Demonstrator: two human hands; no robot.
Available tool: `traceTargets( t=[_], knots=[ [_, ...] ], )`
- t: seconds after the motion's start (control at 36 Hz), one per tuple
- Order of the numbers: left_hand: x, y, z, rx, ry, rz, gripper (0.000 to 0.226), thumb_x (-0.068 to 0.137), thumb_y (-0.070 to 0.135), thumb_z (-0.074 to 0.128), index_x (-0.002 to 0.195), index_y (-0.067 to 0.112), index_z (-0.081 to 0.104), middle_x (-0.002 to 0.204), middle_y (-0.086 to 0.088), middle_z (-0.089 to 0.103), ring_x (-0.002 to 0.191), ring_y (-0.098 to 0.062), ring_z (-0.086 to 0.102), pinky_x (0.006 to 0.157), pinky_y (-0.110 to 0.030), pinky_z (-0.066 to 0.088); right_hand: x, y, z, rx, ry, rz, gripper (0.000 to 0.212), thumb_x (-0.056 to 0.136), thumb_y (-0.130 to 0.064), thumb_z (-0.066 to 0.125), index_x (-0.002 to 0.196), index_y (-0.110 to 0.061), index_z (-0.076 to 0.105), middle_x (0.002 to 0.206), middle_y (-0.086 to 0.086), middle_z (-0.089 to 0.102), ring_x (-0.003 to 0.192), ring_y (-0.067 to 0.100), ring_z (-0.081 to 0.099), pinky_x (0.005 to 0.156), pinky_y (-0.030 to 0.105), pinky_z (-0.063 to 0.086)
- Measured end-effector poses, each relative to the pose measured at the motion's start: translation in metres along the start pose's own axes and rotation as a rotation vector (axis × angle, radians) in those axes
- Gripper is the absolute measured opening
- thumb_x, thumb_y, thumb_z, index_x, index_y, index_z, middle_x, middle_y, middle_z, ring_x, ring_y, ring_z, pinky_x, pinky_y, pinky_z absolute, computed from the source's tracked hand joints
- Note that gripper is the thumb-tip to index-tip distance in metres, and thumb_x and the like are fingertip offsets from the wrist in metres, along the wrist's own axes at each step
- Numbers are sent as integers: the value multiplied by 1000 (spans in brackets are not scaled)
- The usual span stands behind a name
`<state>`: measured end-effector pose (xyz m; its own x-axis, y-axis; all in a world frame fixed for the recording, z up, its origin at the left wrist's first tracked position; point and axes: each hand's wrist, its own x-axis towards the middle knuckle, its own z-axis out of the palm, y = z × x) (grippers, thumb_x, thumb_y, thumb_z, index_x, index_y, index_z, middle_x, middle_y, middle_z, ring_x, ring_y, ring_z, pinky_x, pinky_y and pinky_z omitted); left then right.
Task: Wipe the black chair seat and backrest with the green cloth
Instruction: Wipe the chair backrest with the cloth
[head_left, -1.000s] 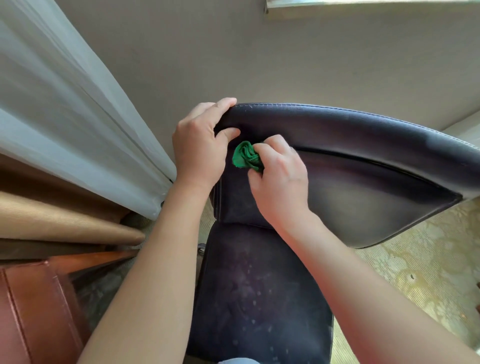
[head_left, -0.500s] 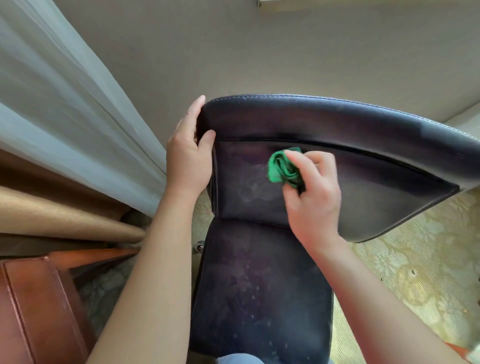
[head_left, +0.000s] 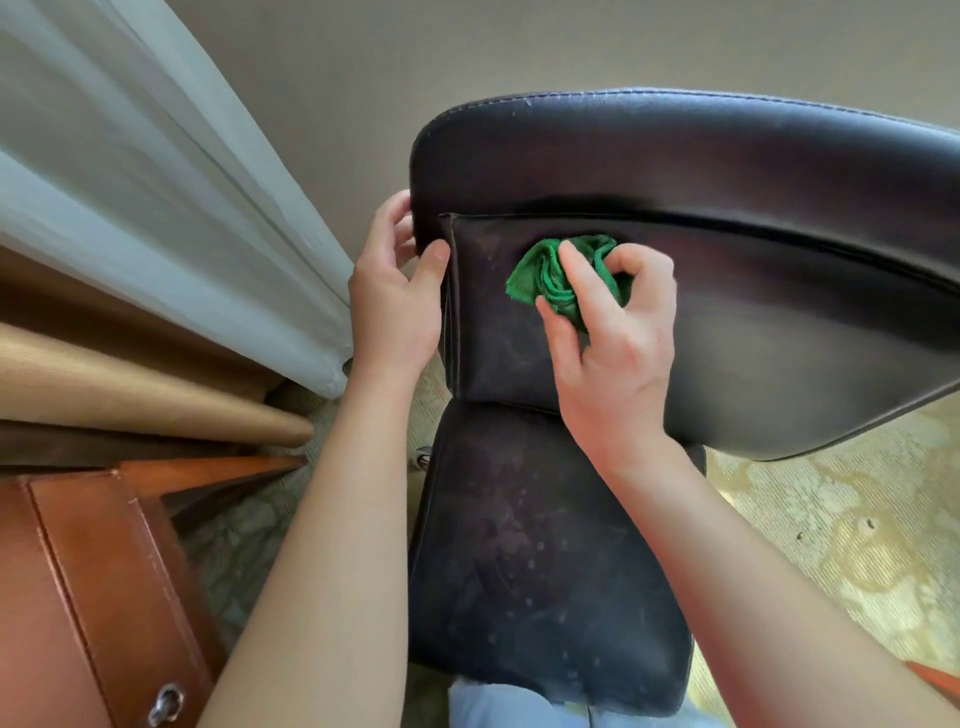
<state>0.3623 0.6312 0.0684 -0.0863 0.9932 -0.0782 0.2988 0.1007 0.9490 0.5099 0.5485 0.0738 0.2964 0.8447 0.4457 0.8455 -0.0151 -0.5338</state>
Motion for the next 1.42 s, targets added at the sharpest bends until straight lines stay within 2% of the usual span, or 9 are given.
traceTargets(
  t=[0.14, 0.31, 0.56, 0.72, 0.89, 0.97, 1.06, 1.25, 1.42],
  knots=[
    [3, 0, -3, 15, -16, 13, 38, 95, 15, 62, 132, 24, 59, 117, 8, 69, 108, -4, 63, 99, -37, 53, 6, -14, 9, 63, 21, -83, 42, 81, 3, 58, 120, -7, 68, 109, 22, 56, 92, 38, 53, 81, 36, 45],
    [8, -2, -8, 8, -57, 31, 39, 94, 13, 62, 132, 21, 59, 116, 4, 70, 109, -9, 64, 98, -41, 54, 20, -35, 23, 5, -48, -67, 39, 82, -5, 58, 119, -15, 69, 112, 18, 58, 93, 36, 51, 63, 39, 49],
    [14, -4, -10, -17, -101, 57, 28, 98, 11, 57, 125, 17, 62, 104, 6, 70, 97, -4, 63, 88, -20, 51, -4, -22, 46, -151, -228, -58, 34, 86, -9, 49, 107, -23, 72, 104, 6, 57, 90, 26, 44, 45, 28, 40],
    [15, -3, -9, 4, -94, 45, 21, 98, 15, 59, 117, 24, 63, 103, 7, 71, 97, -6, 65, 87, -25, 54, -21, -5, 43, -113, -277, -61, 41, 80, -3, 49, 108, -20, 72, 103, 7, 57, 88, 29, 48, 46, 31, 44],
    [15, -3, -11, 4, -91, 20, 20, 97, 16, 60, 115, 24, 65, 104, 5, 72, 100, -10, 66, 92, -39, 56, 8, -18, 17, -9, 32, -147, 40, 77, 11, 58, 107, -11, 74, 99, 16, 61, 83, 35, 54, 62, 36, 47],
    [16, -1, -11, 11, -95, 15, 20, 98, 17, 59, 116, 24, 65, 104, 6, 72, 100, -9, 66, 93, -41, 56, 25, -32, 22, -87, 80, -134, 35, 90, 0, 47, 105, -16, 75, 99, 11, 64, 81, 32, 53, 57, 33, 44],
    [21, -1, -11, 30, -100, 16, 18, 98, 15, 59, 114, 21, 64, 99, 9, 70, 95, -5, 65, 89, -31, 55, 20, -31, 35, -147, 55, -156, 41, 97, -5, 38, 100, -20, 76, 96, 6, 66, 78, 27, 50, 51, 31, 41],
    [21, 0, -4, 78, -76, 20, 14, 99, 15, 57, 111, 23, 61, 94, 14, 65, 85, 7, 59, 78, -13, 49, -31, 13, 49, -201, -276, -38, 46, 73, 6, 56, 103, -23, 74, 100, 2, 58, 86, 25, 47, 47, 23, 28],
    [8, -2, 2, 61, 13, -1, 20, 101, 18, 55, 119, 22, 61, 102, 15, 66, 92, 8, 60, 84, -14, 50, -49, 37, 18, -41, -206, 13, 51, 67, 11, 59, 109, -14, 72, 106, 9, 57, 91, 30, 51, 55, 36, 49]
  ],
)
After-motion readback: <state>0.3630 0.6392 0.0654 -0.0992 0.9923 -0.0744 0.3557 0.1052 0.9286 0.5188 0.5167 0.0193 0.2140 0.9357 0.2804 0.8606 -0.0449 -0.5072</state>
